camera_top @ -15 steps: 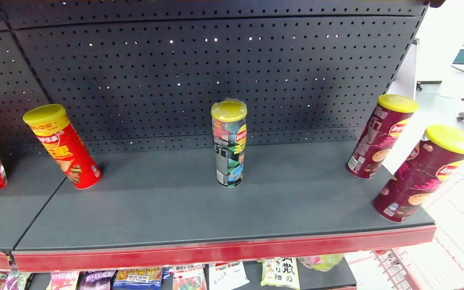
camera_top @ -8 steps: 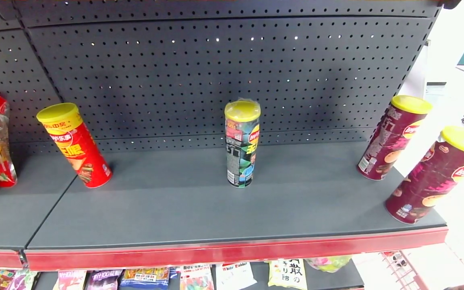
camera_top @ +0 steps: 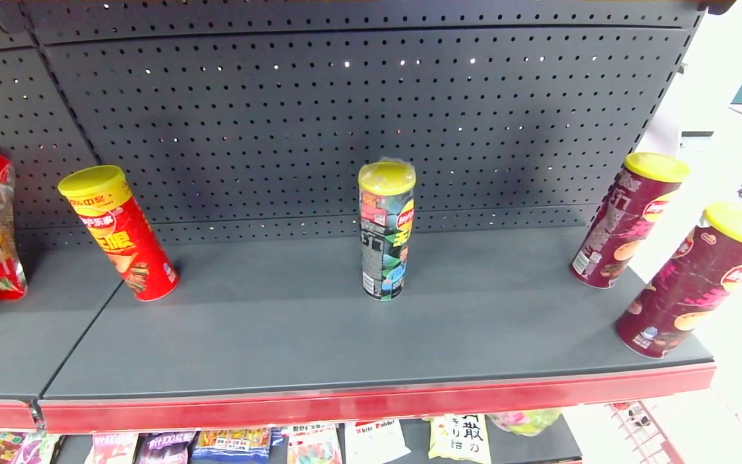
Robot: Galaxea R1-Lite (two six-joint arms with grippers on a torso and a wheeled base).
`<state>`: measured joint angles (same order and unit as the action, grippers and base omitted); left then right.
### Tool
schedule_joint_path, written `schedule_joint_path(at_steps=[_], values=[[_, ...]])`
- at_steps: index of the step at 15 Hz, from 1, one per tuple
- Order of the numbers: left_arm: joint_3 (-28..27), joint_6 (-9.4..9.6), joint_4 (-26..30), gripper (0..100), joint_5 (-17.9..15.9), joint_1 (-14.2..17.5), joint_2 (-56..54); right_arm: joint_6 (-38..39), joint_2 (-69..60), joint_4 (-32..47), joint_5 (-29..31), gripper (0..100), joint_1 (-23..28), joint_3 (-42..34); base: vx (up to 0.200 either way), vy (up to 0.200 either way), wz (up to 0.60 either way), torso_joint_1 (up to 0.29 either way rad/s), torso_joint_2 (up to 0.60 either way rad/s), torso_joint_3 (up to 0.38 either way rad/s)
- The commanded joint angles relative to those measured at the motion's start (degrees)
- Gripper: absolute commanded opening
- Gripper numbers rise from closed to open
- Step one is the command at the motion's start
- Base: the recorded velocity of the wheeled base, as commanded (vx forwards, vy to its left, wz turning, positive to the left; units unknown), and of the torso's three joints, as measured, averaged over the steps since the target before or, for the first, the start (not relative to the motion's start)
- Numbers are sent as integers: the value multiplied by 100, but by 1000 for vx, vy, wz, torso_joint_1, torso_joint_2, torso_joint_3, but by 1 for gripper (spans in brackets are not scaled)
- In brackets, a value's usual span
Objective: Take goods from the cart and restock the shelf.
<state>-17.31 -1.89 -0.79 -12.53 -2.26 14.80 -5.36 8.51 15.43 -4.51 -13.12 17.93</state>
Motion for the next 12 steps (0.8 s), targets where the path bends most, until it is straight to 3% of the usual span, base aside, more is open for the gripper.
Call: schedule_joint_path(at_steps=[1,2,3,4,5,6,12], values=[[-1934,268,-220,100,-1858,-451,3424,0,169,-14,-6,0,-7,26,0,0,0,0,0,0],[-1978,523,-474,100,-2227,-478,4004,0,195,-14,-6,0,-7,44,0,0,0,0,0,0],[-1995,962,-870,100,-2456,-689,4664,0,195,-14,3,0,-7,44,0,0,0,0,0,0],[-2004,1138,-1107,100,-2491,-952,5094,9,204,-14,3,0,-7,61,0,0,0,0,0,0],[-2057,1138,-1345,100,-2509,-1216,5463,9,213,-14,12,0,-7,61,0,0,0,0,0,0],[-2312,1103,-1564,100,-2491,-1682,6079,9,213,-14,20,0,2,61,0,0,0,0,0,0],[-3103,1085,-2223,100,-2377,-2262,7582,35,186,-14,38,0,11,0,0,0,0,0,0,0]])
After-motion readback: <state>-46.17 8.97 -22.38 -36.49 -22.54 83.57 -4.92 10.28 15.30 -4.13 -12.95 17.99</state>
